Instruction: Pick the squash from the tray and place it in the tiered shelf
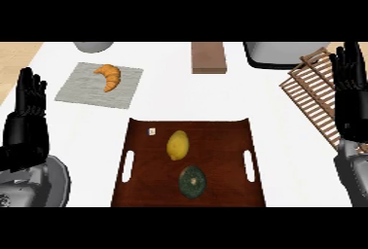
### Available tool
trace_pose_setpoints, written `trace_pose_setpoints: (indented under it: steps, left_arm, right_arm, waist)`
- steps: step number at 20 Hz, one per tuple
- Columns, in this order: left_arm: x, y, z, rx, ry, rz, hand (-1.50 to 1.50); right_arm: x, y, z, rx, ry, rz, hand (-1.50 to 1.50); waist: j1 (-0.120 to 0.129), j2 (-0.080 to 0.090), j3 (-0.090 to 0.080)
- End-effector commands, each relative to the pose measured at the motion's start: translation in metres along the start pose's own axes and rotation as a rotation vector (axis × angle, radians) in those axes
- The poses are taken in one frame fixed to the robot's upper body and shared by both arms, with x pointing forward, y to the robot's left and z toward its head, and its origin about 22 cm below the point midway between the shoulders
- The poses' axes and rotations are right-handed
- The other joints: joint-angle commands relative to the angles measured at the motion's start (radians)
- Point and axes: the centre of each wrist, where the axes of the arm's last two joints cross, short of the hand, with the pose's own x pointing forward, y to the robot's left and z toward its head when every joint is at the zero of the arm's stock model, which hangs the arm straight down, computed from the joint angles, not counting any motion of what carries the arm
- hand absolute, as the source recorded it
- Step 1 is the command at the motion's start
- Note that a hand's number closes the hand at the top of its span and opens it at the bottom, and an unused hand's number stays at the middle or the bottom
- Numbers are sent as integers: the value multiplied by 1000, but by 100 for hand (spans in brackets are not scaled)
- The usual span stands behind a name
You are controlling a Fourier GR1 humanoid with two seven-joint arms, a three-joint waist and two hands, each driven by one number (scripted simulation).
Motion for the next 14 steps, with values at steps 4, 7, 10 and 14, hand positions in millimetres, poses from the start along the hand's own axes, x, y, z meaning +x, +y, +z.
trace_pose_setpoints:
  steps: [4, 7, 10, 14]
  left_arm:
    - [-4, -4, -7, -169, 173, 57, 0]
    - [-14, -9, 0, -232, 313, 105, 0]
    - [-13, -14, -3, -297, 336, 136, 0]
    - [-4, -15, -21, -325, 359, 157, 0]
  right_arm:
    - [30, 60, 18, 154, -29, -33, 150]
    - [-12, 17, 27, 40, 132, 377, 150]
    - [-10, 97, 64, 38, 311, -224, -150]
    - [-1, 94, 94, 193, 168, -327, -150]
  waist:
    - [-2, 53, 10]
    - [-40, 61, -1]
    - [1, 59, 13]
    - [-2, 55, 12]
